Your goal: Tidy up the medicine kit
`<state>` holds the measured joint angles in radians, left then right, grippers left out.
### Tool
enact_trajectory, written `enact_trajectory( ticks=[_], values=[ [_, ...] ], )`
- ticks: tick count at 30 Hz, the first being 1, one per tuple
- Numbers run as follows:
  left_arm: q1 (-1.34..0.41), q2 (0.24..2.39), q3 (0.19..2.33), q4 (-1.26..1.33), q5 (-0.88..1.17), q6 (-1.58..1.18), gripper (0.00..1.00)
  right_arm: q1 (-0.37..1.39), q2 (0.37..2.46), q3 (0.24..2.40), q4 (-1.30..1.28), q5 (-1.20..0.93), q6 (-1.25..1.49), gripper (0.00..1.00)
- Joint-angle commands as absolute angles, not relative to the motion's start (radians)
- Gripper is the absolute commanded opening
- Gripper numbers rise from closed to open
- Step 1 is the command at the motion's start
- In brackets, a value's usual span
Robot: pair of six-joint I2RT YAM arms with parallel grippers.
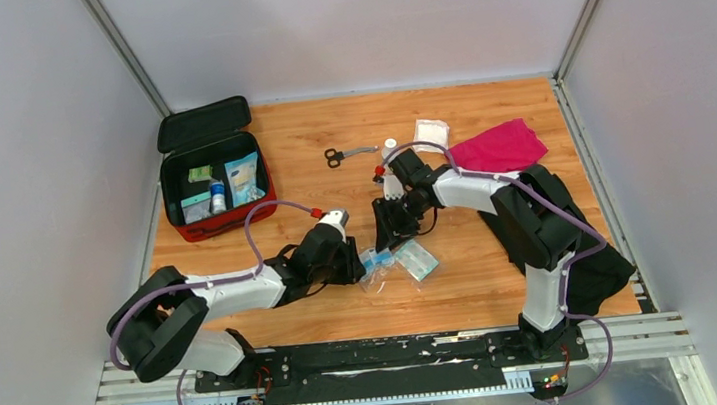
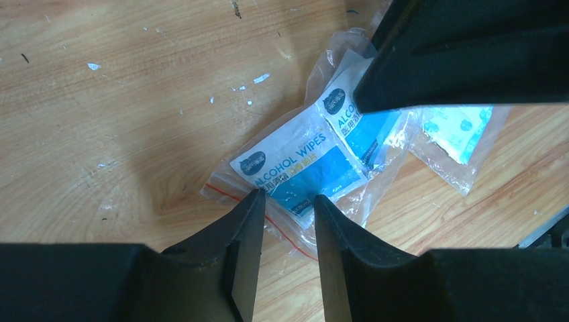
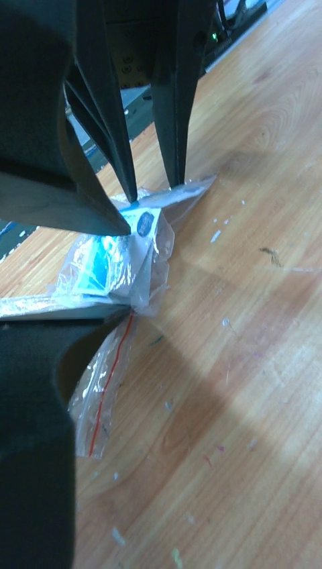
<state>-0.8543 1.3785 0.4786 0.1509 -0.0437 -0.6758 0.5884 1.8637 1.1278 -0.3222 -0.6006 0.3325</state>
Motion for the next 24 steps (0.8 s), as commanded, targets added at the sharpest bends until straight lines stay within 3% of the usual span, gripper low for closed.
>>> enact_trajectory(
  ticks=[1,5,11,18,24],
  values=[
    [-0.865,1.409,0.474,0.125,-0.044,-0.659,0.38,0.596,1.880,1.100,-0.353,-0.530,0.325,0.43],
    [-0.864,1.407,0.471,0.123,-0.048,-0.663,0.38,0.595,1.874,1.092,-0.336,-0.555,0.334,0.19],
    [-0.865,1.321,0.459,0.119,-0.044,-0.691,0.41,0.596,1.813,1.069,-0.309,-0.542,0.341,0.00],
    [-0.865,1.042,0.507,-0.041,-0.122,-0.671,0.71,0.597,1.660,1.021,-0.265,-0.533,0.287,0.00],
    [-0.865,0.832,0.612,-0.158,-0.115,-0.502,0.85,0.597,1.445,0.977,-0.222,-0.553,0.151,0.00]
  ],
)
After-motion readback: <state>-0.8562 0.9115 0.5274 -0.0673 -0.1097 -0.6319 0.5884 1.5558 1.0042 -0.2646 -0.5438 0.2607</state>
